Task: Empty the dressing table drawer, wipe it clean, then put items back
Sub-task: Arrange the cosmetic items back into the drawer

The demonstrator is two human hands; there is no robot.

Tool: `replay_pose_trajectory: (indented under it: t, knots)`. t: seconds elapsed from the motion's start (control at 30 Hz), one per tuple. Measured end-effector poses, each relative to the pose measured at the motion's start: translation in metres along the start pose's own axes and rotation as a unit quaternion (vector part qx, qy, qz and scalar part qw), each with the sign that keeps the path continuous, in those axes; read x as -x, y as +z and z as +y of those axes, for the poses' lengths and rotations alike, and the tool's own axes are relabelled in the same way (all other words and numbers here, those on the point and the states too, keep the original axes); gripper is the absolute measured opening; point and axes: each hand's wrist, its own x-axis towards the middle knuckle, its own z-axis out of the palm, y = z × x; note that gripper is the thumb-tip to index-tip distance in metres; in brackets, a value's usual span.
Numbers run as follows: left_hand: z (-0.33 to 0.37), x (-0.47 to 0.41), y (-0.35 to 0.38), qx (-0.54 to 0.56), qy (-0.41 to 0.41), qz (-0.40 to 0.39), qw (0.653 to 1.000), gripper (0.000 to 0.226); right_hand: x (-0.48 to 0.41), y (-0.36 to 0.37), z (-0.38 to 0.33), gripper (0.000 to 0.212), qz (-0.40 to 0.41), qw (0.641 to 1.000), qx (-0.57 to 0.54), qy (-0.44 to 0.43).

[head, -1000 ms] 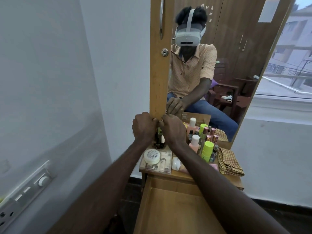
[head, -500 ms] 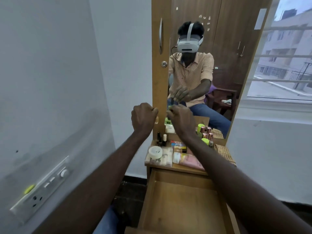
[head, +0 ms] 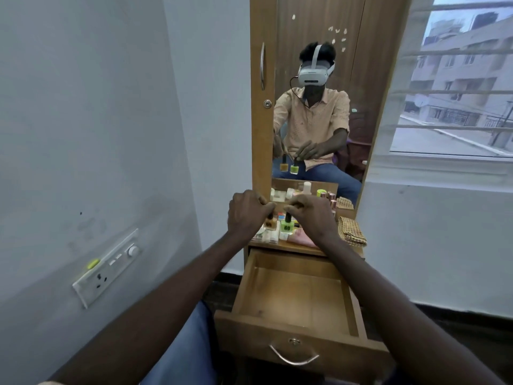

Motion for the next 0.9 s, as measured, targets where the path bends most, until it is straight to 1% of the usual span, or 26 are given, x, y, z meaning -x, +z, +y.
replay_pose_trajectory:
  t: [0.13,0.23,0.3,0.47,0.57,0.77,0.9]
  knots:
    - [-0.021,0.029,0.020,-0.013,0.000,-0.031,0.999,0.025,0.043,0.015,0.005,0.008,-0.025,0.998,-0.041,0.043]
    - [-0.048,0.045,0.043,-0.041,-0.031,-0.066,0.997,0.030,0.072,0.040,0.010,0.004,-0.060,0.993,-0.053,0.086]
    - [-0.067,0.052,0.059,-0.057,-0.061,-0.075,0.994,0.036,0.086,0.057,0.015,0.002,-0.072,0.990,-0.055,0.112]
    - [-0.099,0.058,0.091,-0.086,-0.105,-0.090,0.987,0.024,0.100,0.095,0.025,0.017,-0.098,0.981,-0.055,0.161]
    - [-0.113,0.055,0.105,-0.088,-0.114,-0.092,0.985,0.021,0.100,0.114,0.032,0.018,-0.103,0.980,-0.037,0.165]
    - [-0.130,0.047,0.122,-0.102,-0.123,-0.095,0.983,0.022,0.095,0.145,0.039,0.005,-0.091,0.985,-0.002,0.148]
    - [-0.134,0.048,0.129,-0.137,-0.087,-0.092,0.982,0.028,0.093,0.161,0.039,0.008,-0.076,0.987,0.007,0.141]
